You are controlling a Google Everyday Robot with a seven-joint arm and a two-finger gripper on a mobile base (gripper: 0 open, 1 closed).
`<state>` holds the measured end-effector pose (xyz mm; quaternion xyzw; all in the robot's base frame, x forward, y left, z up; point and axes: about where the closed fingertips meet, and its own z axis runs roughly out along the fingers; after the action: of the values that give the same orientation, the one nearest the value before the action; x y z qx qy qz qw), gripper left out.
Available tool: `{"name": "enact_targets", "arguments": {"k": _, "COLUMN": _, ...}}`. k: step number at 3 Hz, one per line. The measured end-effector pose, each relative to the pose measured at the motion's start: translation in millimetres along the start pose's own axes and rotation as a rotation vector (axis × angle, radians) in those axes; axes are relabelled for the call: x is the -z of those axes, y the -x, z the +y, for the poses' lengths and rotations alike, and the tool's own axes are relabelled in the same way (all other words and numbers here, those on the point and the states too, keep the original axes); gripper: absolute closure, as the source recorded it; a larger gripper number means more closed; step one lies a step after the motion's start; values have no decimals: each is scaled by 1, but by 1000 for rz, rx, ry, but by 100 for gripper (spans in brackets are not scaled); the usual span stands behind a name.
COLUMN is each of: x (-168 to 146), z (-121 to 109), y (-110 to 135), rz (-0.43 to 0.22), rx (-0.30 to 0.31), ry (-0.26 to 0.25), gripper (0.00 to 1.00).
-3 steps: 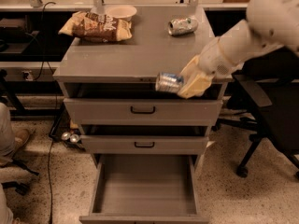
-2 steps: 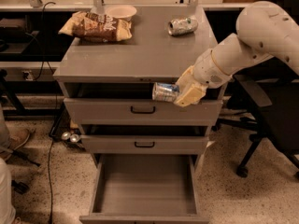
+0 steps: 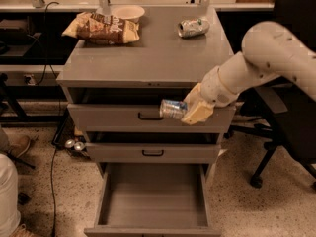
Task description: Place redbull can into bottom drawer
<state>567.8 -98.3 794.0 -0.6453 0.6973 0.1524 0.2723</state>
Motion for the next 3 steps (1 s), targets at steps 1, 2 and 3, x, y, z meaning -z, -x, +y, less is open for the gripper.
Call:
{"name": "enact_targets", "arguments": {"k": 1, "x": -59, "z": 32, "y": -34, "rz": -25, "rx": -87, "ry": 28, "gripper": 100}}
{"name": "enact_targets", "arguments": {"k": 2, "x": -140, "z": 76, "y": -73, "rz": -80, "rx": -188, "ry": 72, "gripper": 100}}
{"name": "enact_targets", "arguments": {"k": 3, "x": -220, "z": 107, "y": -93, "rz": -155, "rx": -257, "ry": 103, "gripper": 100}}
